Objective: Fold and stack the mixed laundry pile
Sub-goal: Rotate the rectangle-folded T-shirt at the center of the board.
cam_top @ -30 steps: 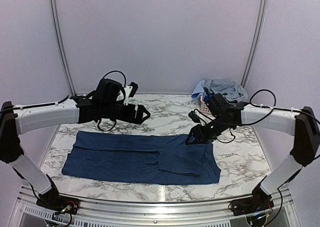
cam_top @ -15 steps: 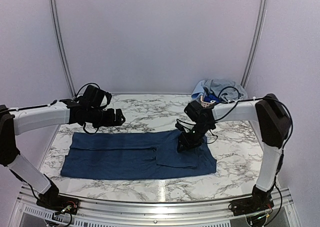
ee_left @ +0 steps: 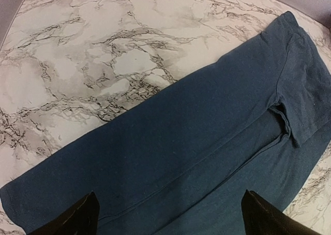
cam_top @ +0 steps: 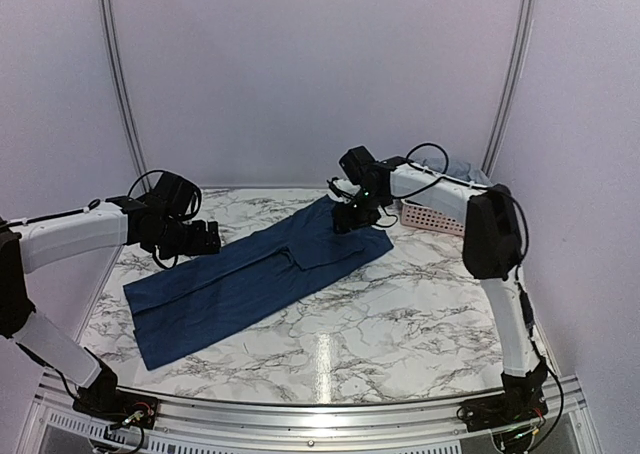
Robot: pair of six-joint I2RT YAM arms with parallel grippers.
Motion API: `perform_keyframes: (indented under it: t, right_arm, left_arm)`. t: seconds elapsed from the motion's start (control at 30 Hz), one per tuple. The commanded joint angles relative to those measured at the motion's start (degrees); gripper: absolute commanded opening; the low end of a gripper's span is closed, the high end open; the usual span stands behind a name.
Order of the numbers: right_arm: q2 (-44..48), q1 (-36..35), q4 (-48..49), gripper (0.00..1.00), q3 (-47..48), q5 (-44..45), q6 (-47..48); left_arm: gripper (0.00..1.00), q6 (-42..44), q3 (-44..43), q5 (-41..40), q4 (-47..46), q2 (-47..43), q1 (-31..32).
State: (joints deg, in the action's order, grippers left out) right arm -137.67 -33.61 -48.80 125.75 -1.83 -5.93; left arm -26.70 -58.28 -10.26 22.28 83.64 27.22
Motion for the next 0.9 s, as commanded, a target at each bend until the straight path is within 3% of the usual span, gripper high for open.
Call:
perform_keyframes:
  t: [0.0, 0.13, 0.37, 0.5, 0.87]
  right_arm:
    - [12.4, -1.0, 4.3, 0.53, -16.4, -2.2, -2.8]
    - [13.8, -1.2, 6.2, 0.43, -23.3, -3.5, -4.3]
    - [8.4, 0.1, 7.6, 0.28, -22.5, -2.2, -5.7]
    - [3.9, 1.5, 7.8, 0.25, -19.5, -2.3, -5.0]
    - [-5.4, 5.6, 4.8, 0.27, -0.9, -0.2, -0.7]
  left_arm:
    - [0.99, 2.6, -0.3, -1.7, 3.4, -1.5, 0.0]
    - [0.98, 4.7, 0.4, 1.3, 3.9, -1.5, 0.1]
    - [0.56, 10.0, 2.3, 1.9, 8.4, -0.3, 1.9]
    - [0.39, 10.0, 2.1, -1.6, 12.7, 1.7, 4.6]
    - [0.21, 8.4, 1.5, -7.1, 20.3, 11.8, 18.3]
